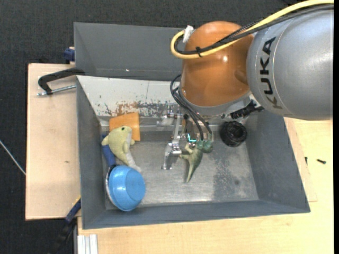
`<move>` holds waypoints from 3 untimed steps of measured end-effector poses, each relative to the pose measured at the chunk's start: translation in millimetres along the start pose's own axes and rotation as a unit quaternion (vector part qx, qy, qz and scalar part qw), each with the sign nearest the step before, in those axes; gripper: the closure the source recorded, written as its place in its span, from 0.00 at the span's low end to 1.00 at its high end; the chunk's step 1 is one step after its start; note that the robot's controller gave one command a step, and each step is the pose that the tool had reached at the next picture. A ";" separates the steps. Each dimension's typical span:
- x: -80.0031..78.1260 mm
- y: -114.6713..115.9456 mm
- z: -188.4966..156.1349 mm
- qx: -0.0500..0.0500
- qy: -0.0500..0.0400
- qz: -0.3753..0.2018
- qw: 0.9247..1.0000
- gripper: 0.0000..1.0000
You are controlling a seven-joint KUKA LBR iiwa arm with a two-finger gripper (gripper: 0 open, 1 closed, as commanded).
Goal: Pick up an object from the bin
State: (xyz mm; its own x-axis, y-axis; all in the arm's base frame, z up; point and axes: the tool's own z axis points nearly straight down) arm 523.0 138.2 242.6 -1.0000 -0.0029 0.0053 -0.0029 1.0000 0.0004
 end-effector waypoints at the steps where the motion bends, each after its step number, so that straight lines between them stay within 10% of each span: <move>1: 14.0 67.9 170.4 0.000 -0.005 -0.133 0.991 0.00; 2: 26.0 73.8 140.1 0.004 -0.008 -0.319 0.948 0.00; 3: 13.9 72.9 136.9 0.012 -0.014 -0.493 0.870 0.00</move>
Offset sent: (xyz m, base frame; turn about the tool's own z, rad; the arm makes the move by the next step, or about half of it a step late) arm -0.0173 0.0667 -0.1726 -0.2652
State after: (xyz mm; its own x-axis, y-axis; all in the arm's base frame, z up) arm 508.1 211.1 105.8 -0.5105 -0.8598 -0.0104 -0.8593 0.5105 -0.0300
